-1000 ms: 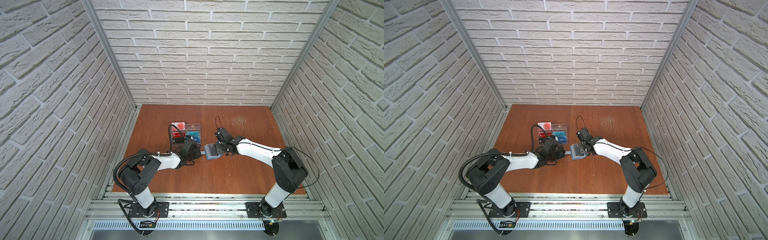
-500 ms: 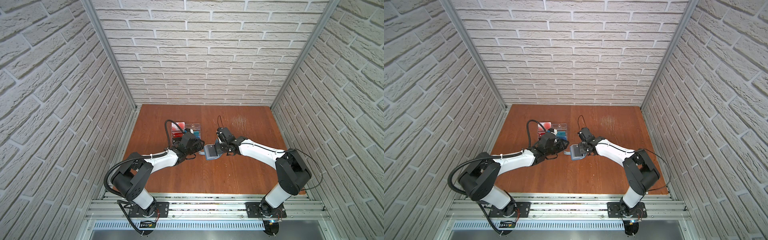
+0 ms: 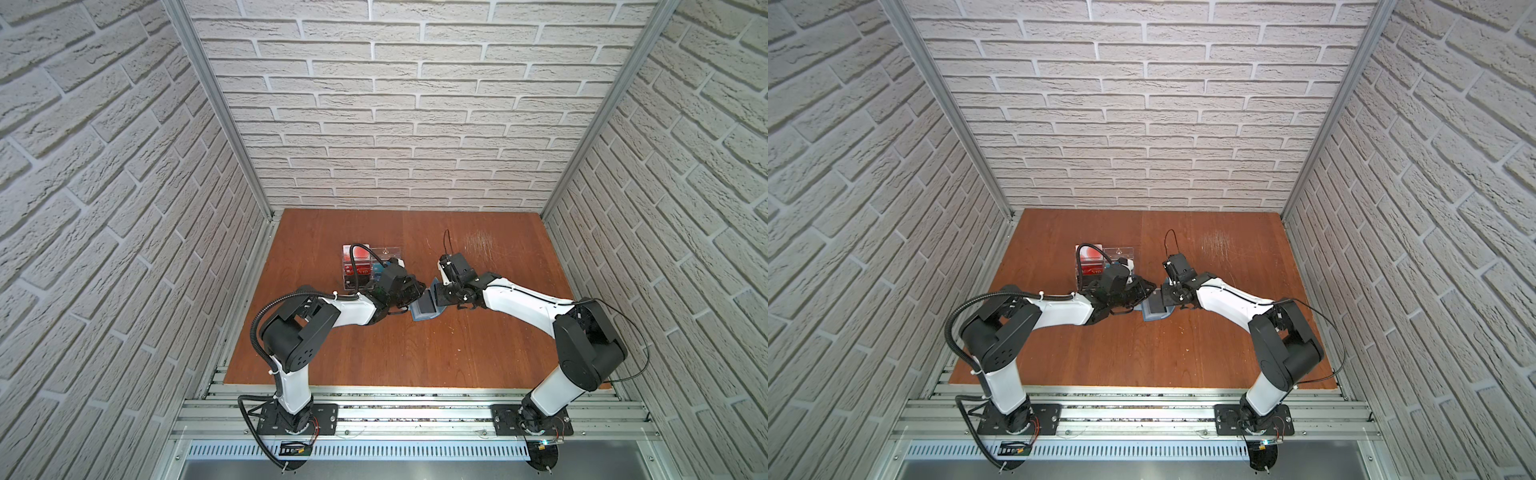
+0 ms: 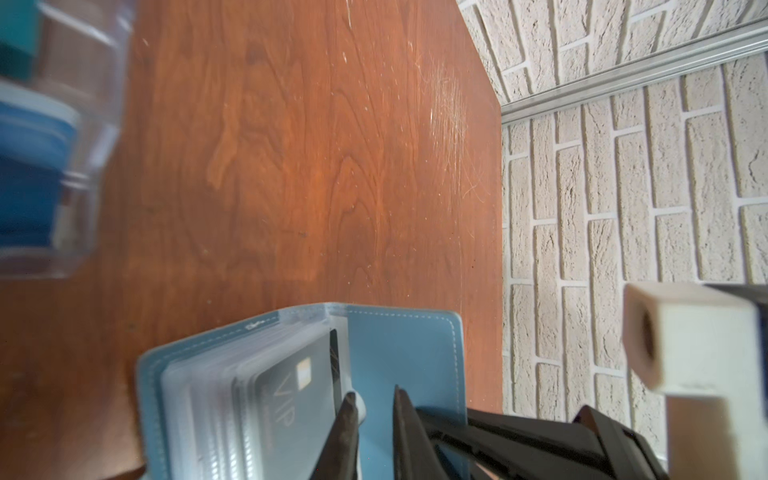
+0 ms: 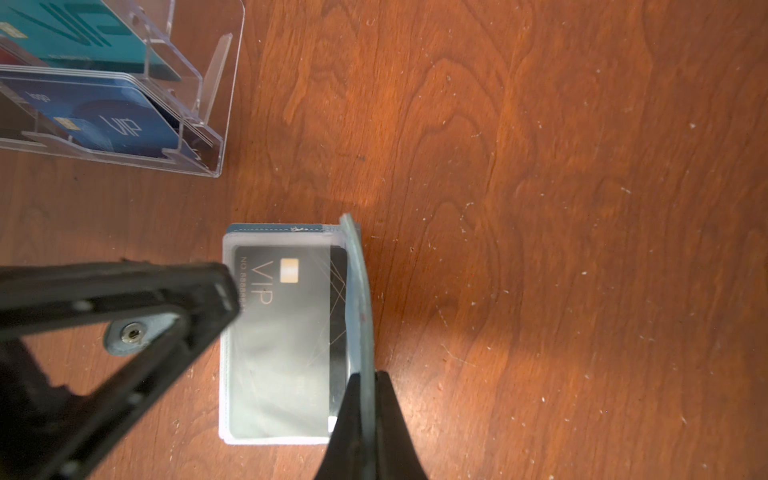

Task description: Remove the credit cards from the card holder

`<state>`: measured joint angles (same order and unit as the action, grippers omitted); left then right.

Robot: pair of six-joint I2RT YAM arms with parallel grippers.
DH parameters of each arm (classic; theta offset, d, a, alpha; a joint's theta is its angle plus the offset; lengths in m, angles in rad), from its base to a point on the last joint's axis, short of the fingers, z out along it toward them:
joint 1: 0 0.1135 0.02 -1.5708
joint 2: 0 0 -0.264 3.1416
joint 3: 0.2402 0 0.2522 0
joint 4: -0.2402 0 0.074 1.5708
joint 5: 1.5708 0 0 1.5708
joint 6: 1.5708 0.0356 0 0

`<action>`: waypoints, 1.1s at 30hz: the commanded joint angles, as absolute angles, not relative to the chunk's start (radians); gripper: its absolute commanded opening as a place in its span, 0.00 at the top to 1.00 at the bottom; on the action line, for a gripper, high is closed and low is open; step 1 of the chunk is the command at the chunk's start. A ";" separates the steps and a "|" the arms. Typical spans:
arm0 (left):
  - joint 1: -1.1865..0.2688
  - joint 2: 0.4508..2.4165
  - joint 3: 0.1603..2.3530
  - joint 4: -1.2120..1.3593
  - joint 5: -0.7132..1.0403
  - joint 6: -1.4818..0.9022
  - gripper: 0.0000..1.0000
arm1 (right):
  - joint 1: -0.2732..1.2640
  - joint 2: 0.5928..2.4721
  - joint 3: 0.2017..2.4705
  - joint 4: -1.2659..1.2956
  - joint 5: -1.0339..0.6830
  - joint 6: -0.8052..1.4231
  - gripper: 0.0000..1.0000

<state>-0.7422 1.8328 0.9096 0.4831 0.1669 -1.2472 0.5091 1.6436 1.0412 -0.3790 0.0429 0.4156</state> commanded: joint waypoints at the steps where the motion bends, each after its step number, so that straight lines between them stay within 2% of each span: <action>1: -0.753 1.870 0.923 0.560 0.175 -1.264 0.83 | 0.502 1.603 1.026 -0.353 0.023 0.433 0.94; 7: -0.761 1.908 0.877 0.605 0.175 -1.282 0.85 | 0.494 1.604 1.034 -0.376 0.052 0.436 0.93; 17: -0.769 1.958 0.830 0.644 0.173 -1.292 0.86 | 0.495 1.523 0.998 -0.344 0.064 0.414 0.70; 28: -0.767 1.996 0.816 0.695 0.174 -1.315 0.89 | 0.497 1.425 0.921 -0.205 -0.082 0.436 0.72; 31: -0.765 1.990 0.812 0.695 0.170 -1.315 0.90 | 0.502 1.449 0.936 -0.212 -0.097 0.436 0.82; 33: -0.764 1.985 0.809 0.695 0.169 -1.315 0.90 | 0.503 1.464 0.939 -0.208 -0.114 0.439 0.84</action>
<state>-0.7650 1.9629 0.8379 0.7288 0.1814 -1.3144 0.4999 1.4521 0.9325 -0.2596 -0.0692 0.4335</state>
